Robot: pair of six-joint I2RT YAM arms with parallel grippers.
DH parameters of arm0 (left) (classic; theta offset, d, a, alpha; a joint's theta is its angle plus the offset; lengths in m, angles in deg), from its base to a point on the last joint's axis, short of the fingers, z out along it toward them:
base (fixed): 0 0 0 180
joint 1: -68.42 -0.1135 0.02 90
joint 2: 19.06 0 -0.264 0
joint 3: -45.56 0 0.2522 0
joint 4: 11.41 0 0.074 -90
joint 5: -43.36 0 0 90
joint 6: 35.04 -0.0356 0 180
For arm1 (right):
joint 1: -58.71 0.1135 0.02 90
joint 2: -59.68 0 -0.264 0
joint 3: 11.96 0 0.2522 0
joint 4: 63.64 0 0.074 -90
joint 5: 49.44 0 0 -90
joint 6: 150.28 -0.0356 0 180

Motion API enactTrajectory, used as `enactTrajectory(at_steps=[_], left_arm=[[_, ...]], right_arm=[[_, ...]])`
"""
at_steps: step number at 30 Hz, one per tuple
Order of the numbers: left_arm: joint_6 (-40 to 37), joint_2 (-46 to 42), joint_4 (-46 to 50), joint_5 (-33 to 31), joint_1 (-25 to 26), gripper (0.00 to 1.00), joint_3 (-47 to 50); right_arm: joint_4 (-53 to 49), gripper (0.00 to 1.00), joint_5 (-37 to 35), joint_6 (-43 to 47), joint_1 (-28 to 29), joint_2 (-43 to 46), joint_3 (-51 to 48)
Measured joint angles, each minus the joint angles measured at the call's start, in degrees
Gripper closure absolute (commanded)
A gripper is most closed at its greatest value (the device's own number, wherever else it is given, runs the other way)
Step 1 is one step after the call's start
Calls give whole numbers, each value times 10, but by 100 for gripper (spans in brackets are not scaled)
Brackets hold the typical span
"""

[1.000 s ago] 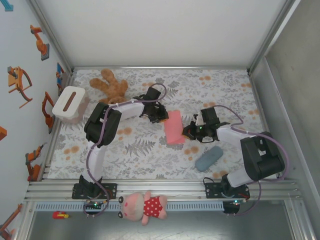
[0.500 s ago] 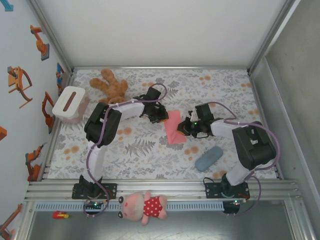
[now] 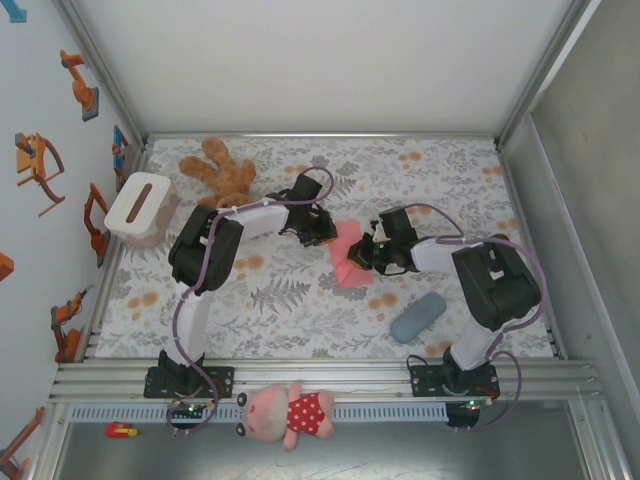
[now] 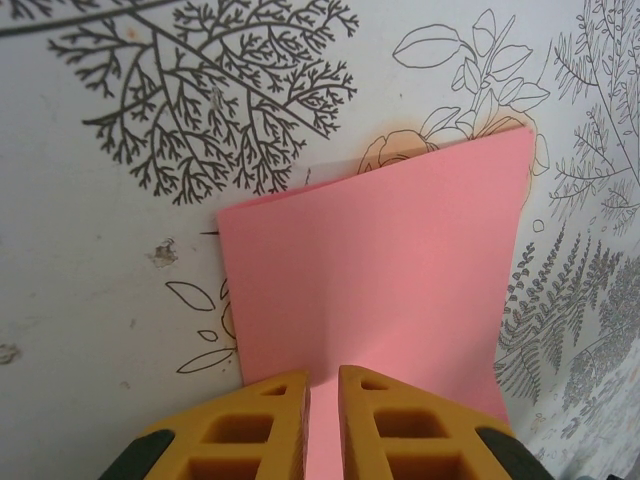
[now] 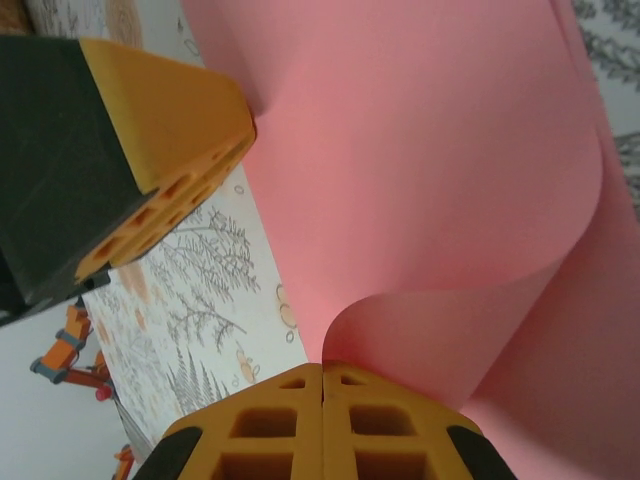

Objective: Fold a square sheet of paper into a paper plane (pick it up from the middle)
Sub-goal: Fold the triangle a second time at the center of the table.

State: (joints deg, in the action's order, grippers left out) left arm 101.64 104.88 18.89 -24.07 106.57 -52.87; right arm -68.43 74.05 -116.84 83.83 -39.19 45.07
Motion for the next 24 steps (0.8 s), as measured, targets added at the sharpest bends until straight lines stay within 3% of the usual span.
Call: enactTrajectory(at_steps=[24], left_arm=[[0, 0, 0, 5, 0, 85, 1]], right_arm=[[18, 100, -10, -15, 9, -17, 5]])
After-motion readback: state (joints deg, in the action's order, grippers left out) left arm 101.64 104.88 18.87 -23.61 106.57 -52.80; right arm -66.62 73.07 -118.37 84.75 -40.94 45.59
